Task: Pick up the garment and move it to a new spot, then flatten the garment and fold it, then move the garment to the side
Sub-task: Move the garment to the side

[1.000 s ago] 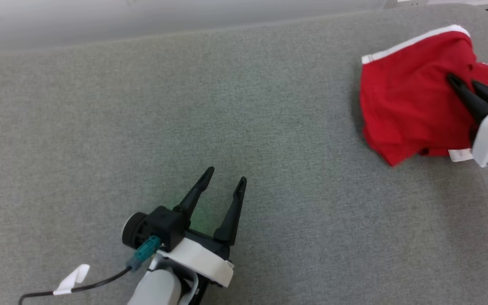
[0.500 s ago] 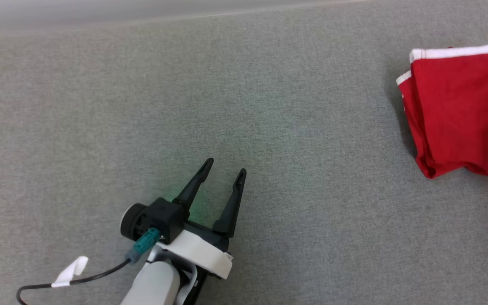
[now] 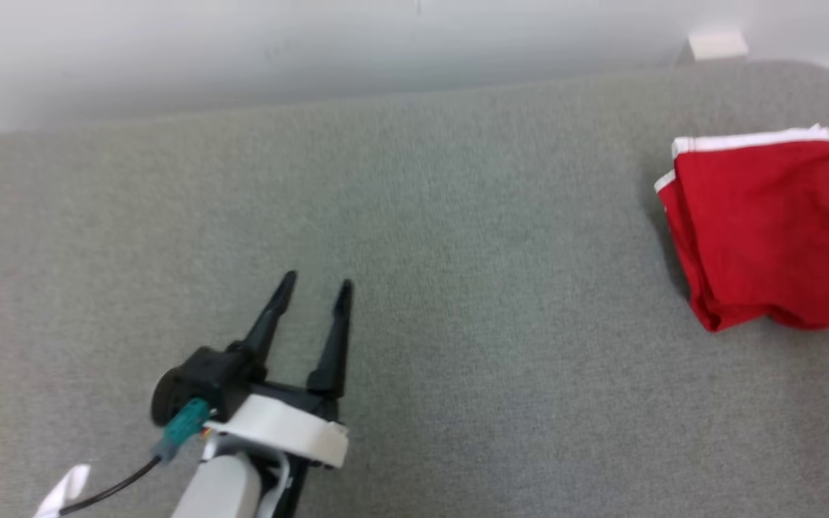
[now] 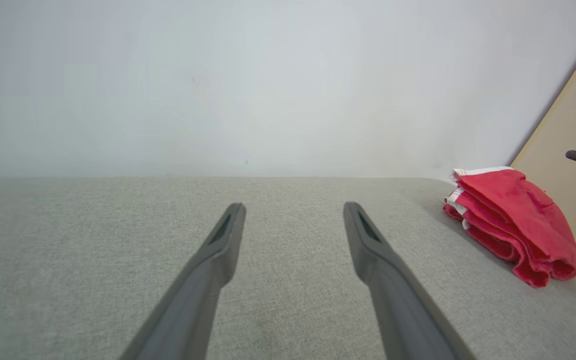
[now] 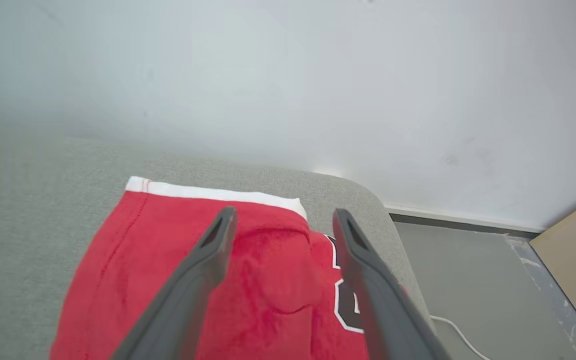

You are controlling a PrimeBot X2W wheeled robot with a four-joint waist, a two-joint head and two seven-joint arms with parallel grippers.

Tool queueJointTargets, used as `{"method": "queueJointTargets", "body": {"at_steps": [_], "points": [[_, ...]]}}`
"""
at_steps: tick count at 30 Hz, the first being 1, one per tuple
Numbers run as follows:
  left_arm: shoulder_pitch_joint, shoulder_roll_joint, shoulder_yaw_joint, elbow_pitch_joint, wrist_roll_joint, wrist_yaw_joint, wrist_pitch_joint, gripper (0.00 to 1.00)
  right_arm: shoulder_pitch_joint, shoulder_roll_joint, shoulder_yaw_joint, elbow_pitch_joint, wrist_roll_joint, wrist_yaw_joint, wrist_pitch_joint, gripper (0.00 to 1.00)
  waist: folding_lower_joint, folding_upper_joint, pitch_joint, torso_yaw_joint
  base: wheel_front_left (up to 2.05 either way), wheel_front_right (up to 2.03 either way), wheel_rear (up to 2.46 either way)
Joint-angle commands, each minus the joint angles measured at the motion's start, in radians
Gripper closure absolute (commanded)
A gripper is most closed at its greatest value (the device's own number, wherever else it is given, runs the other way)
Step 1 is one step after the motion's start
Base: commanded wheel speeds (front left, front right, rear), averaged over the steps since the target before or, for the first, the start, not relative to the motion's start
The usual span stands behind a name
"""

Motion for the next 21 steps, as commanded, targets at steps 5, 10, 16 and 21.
{"method": "queueJointTargets", "body": {"at_steps": [5,10,16,21], "points": [[0.065,0.007,0.090,-0.022,0.010,0.004,0.001,0.00,0.056,0.014,-0.085,-0.096,-0.059,0.000,-0.024,0.00,-0.0001,0.0000,-0.121,0.019,0.00,0.00,0.00],[0.107,0.007,0.166,-0.027,0.016,0.004,0.001,0.00,0.202,0.034,-0.309,-0.230,-0.187,0.000,-0.023,0.00,-0.0001,0.0000,-0.182,0.034,0.00,0.00,0.00],[0.159,0.006,0.232,-0.055,0.061,0.026,0.001,0.00,0.466,0.124,-0.612,-0.390,-0.367,0.000,-0.024,0.00,-0.0001,0.0000,-0.240,0.055,0.00,0.00,0.00],[0.193,0.006,0.249,-0.028,0.036,0.009,0.001,0.00,0.694,0.250,-0.809,-0.525,-0.508,0.000,-0.024,0.00,-0.0001,0.0000,-0.269,0.071,0.00,0.00,0.00]]}}
